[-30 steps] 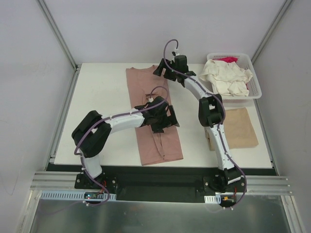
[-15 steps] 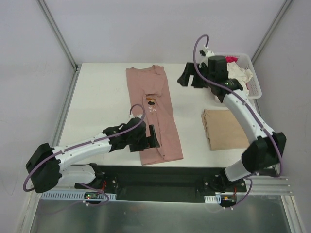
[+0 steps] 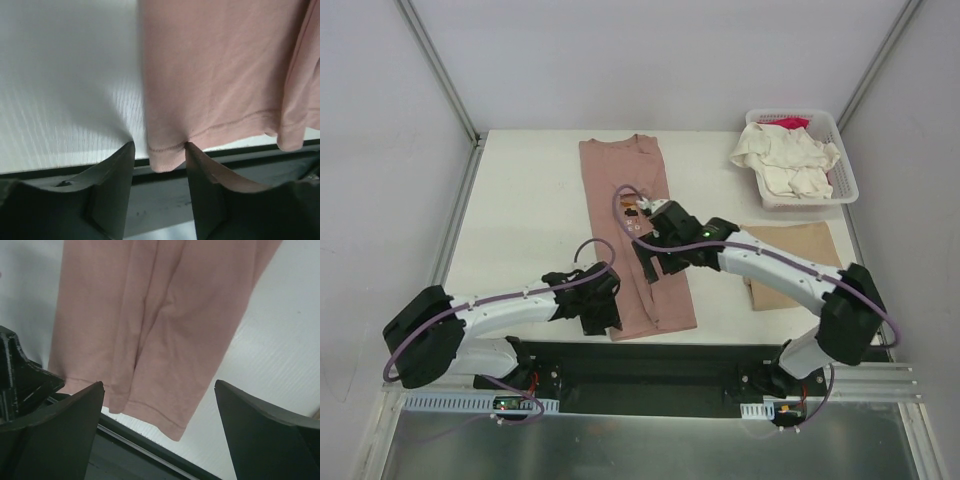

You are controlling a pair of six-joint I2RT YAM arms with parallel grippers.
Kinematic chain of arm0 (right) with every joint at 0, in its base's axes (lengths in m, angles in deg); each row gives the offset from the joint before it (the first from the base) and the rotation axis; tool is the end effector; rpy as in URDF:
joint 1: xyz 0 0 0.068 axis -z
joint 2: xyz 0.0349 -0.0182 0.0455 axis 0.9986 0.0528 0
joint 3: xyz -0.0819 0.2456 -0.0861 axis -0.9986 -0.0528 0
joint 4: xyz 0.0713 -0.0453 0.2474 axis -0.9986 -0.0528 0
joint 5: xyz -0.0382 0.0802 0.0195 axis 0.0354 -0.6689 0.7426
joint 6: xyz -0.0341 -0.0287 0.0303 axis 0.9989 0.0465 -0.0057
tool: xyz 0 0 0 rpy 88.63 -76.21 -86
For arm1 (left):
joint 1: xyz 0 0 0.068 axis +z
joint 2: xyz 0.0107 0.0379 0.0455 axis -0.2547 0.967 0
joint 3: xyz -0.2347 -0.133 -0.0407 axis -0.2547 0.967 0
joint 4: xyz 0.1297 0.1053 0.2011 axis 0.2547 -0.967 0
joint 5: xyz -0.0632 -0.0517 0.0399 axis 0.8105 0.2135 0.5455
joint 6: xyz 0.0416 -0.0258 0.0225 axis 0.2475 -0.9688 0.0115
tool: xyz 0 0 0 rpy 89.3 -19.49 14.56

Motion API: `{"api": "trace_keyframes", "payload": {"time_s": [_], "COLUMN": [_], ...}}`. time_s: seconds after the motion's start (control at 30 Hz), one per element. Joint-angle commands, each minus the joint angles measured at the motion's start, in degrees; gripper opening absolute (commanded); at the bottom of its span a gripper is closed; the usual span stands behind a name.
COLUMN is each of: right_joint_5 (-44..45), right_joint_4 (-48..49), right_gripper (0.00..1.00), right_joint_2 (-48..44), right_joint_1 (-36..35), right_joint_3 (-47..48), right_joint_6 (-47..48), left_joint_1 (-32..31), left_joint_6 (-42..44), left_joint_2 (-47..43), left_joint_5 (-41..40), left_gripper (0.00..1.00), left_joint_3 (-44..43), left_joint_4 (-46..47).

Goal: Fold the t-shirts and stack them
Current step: Rotate the tshirt 90 degrees

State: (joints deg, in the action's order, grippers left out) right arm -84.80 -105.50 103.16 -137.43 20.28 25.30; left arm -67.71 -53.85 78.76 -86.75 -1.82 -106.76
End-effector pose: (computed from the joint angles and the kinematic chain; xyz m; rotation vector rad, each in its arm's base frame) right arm 0.2024 0.2405 0.2738 -0.9618 2.2772 0.3087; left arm 0.1272 -0.1711 0.1631 -0.3424 2.8252 -0.6771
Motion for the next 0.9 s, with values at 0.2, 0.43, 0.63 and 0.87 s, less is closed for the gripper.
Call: {"api": "trace_keyframes", "payload": {"time_s": [0.2, 0.43, 0.63, 0.87], "right_joint_5": [6.01, 5.31, 9.69, 15.77], "right_joint_4": [-4.13, -4.31, -5.54, -7.04], "right_gripper": [0.97, 0.97, 0.97, 0.97], "right_joint_2": [21.49, 30.46, 34.42, 35.48], "right_joint_1": [-3.51, -3.51, -3.51, -2.9], "right_joint_3": [20.17, 25.36, 27.39, 27.21], "right_joint_6": [1.29, 1.73, 1.64, 1.91], "left_joint_1": [-0.84, -0.84, -0.84, -0.93], "left_joint_6": [-2.98, -5.0, -5.18, -5.35], "left_joint_2": [3.86, 1.22, 1.3, 1.13], "left_joint_5": [-0.61, -0.17, -0.17, -0.17], "left_gripper": [0.0, 0.0, 0.0, 0.0], "left_joint_3": [0.95, 4.56, 4.39, 5.0], "left_joint_4": [0.42, 0.51, 0.51, 0.59]}}
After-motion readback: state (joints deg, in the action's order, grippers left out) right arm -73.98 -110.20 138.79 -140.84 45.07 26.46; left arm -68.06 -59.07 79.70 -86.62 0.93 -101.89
